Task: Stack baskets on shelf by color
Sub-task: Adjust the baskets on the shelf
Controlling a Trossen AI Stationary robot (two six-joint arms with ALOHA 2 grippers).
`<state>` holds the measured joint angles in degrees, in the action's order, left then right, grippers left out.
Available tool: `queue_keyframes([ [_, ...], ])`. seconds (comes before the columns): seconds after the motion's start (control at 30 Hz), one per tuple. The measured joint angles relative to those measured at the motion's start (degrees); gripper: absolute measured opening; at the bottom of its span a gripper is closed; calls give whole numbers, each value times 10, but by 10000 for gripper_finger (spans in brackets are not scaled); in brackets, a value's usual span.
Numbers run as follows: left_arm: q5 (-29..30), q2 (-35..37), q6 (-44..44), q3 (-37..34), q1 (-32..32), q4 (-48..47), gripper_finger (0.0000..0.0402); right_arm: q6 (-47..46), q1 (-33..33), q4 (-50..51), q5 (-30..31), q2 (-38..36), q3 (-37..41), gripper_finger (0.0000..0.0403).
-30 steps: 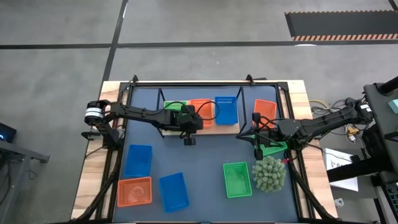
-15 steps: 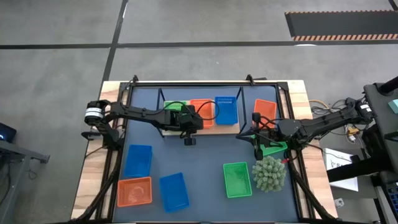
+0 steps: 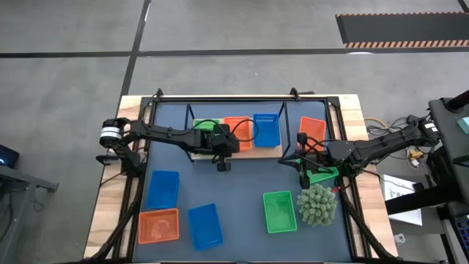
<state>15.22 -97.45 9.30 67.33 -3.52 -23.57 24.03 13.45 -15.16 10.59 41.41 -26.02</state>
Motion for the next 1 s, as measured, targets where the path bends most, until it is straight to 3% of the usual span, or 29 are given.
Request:
queue_keyframes([
  [0.4,0,0,0,0,0,0,9,-5,0,0,0,0,0,9],
  [0.77,0,0,0,1,0,0,78,-5,0,0,0,0,0,9],
  [1.0,0,0,0,10,0,0,89,-5,0,0,0,0,0,9],
])
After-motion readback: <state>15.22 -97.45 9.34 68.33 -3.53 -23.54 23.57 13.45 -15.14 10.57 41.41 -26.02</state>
